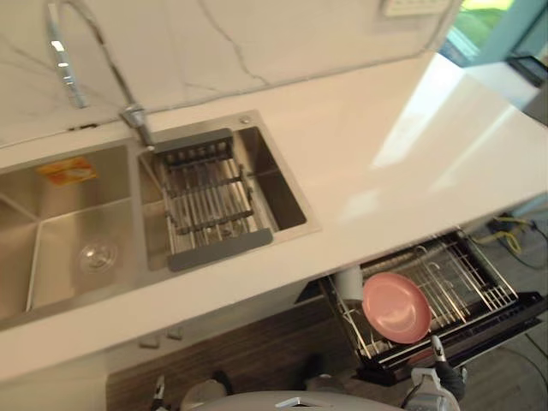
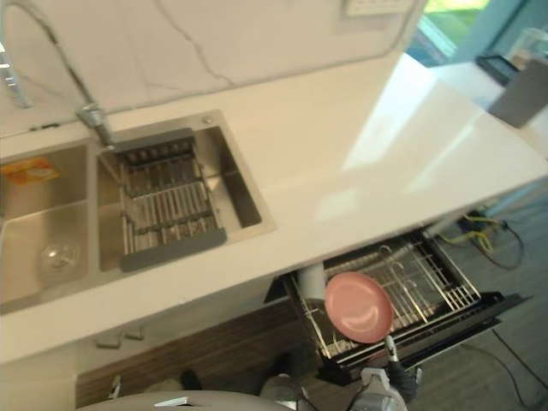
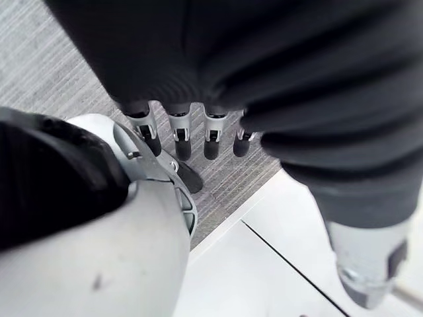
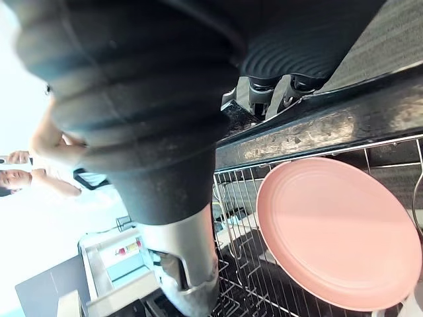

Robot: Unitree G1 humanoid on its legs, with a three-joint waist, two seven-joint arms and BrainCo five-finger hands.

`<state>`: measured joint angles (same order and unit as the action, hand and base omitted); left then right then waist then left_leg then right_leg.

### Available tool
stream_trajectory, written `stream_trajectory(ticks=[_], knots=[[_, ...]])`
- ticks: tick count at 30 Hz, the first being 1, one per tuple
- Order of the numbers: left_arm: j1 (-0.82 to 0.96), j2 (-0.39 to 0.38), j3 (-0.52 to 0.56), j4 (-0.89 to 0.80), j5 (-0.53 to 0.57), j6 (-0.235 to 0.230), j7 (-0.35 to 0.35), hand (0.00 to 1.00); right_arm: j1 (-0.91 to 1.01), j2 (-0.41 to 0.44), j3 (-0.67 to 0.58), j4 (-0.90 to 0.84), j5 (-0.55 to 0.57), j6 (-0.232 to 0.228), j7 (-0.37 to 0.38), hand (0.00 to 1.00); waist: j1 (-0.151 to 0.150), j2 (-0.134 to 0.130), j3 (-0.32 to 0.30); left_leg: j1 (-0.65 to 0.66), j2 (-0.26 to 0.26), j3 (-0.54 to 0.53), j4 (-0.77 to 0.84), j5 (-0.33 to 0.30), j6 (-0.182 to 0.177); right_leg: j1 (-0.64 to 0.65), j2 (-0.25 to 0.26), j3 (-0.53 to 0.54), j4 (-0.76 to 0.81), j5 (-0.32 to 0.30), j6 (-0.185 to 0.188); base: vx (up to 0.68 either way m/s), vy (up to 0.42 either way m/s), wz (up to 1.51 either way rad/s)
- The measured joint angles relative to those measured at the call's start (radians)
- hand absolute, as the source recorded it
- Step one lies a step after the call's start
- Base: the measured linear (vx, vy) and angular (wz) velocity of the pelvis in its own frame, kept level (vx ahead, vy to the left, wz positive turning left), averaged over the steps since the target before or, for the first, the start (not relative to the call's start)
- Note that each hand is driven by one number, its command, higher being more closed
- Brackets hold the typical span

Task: Walk over to the sink, pick up the cup, carry it to the dishwasher, place the cup inside the dishwasher, then close the dishwasher door

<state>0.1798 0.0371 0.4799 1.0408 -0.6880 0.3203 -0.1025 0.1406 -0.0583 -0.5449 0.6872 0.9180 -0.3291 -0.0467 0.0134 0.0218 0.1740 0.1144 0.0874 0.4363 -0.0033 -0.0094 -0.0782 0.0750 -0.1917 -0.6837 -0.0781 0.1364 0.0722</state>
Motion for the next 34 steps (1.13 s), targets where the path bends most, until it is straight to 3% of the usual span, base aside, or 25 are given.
stream_trajectory(ticks=[1,5,10,14,16,18,19,22,24,26,30,34], knots=[[0.003,-0.003,0.002,0.0,-0.022,0.0,-0.013,0.0,-0.016,-0.004,0.014,0.0,0.0,-0.01,0.0,0.0,0.016,0.009,0.0,-0.008,0.002,-0.002,0.0,0.01,0.001,-0.002,-0.004,-0.018,0.014,-0.017,-0.005,-0.09,-0.031,0.43],[0.011,-0.01,0.005,0.003,-0.09,0.019,-0.035,0.0,-0.107,-0.039,0.061,-0.001,0.023,-0.015,0.0,0.0,0.033,0.046,0.0,-0.048,0.007,-0.034,-0.001,0.011,-0.007,-0.007,-0.013,-0.078,0.036,-0.026,-0.012,-0.14,-0.022,0.39],[0.007,-0.009,0.009,0.04,-0.135,0.041,-0.088,0.0,-0.265,-0.094,0.086,-0.004,0.062,0.024,0.0,0.0,0.066,0.091,0.002,-0.098,0.021,-0.053,-0.017,0.011,-0.004,-0.042,-0.016,-0.127,0.07,-0.024,-0.035,-0.09,-0.014,0.27],[0.006,-0.016,-0.007,0.045,-0.133,0.053,-0.134,0.0,-0.358,-0.132,0.116,-0.042,0.086,0.031,-0.007,0.0,0.079,0.13,0.006,-0.159,0.035,-0.084,-0.019,0.061,-0.004,-0.128,-0.061,-0.158,0.226,-0.107,-0.05,-0.04,-0.005,0.23],[0.005,-0.006,-0.008,0.047,-0.133,0.043,-0.171,0.0,-0.363,-0.121,0.113,-0.048,0.118,0.016,-0.005,0.0,0.083,0.116,0.018,-0.187,0.033,-0.085,-0.02,0.077,0.003,-0.185,-0.111,-0.16,0.347,-0.168,-0.057,-0.03,-0.025,0.25],[-0.006,0.002,-0.018,0.047,-0.124,0.008,-0.205,0.0,-0.365,-0.113,0.123,-0.086,0.148,0.015,-0.006,0.0,0.082,0.104,0.036,-0.204,0.027,-0.084,-0.021,0.079,0.005,-0.224,-0.151,-0.157,0.428,-0.209,-0.061,-0.04,-0.066,0.13],[-0.013,0.001,-0.031,0.046,-0.105,-0.03,-0.22,0.0,-0.365,-0.11,0.146,-0.095,0.148,0.006,-0.007,0.0,0.082,0.093,0.048,-0.211,0.026,-0.079,-0.028,0.079,0.005,-0.245,-0.163,-0.155,0.454,-0.224,-0.063,-0.06,-0.077,0.11],[-0.031,-0.013,-0.076,0.038,-0.051,-0.137,-0.236,0.0,-0.351,-0.097,0.189,-0.141,0.136,0.0,-0.021,0.0,0.071,0.087,0.068,-0.212,0.03,-0.057,-0.053,0.069,-0.008,-0.258,-0.164,-0.169,0.454,-0.23,-0.066,-0.03,-0.053,0.12],[-0.037,-0.029,-0.095,0.025,0.066,-0.19,-0.221,0.0,-0.298,-0.097,0.252,-0.186,0.12,0.004,-0.022,0.0,0.074,0.082,0.071,-0.207,0.039,-0.025,-0.043,0.065,-0.012,-0.261,-0.162,-0.162,0.453,-0.236,-0.076,0.01,-0.038,-0.08],[-0.03,-0.039,-0.13,0.021,0.1,-0.247,-0.194,0.0,-0.197,-0.077,0.394,-0.201,0.008,0.025,-0.016,0.0,0.071,0.082,0.07,-0.198,0.067,-0.018,-0.004,0.065,-0.011,-0.237,-0.124,-0.144,0.425,-0.233,-0.073,-0.03,-0.043,-0.32],[-0.029,-0.018,-0.15,0.021,0.023,-0.221,-0.174,0.0,-0.064,0.018,0.48,-0.096,-0.183,0.07,-0.033,0.0,0.065,0.074,0.062,-0.183,0.104,-0.001,0.0,0.065,-0.012,-0.206,-0.039,-0.104,0.331,-0.225,-0.06,-0.02,-0.022,-0.22],[-0.028,0.004,-0.157,0.02,-0.028,-0.186,-0.162,0.0,-0.024,0.007,0.4,0.071,-0.29,0.088,-0.109,0.0,0.052,0.053,0.057,-0.144,0.103,0.0,-0.001,0.066,-0.012,-0.181,-0.001,-0.059,0.262,-0.182,-0.059,0.06,0.037,-0.32]])
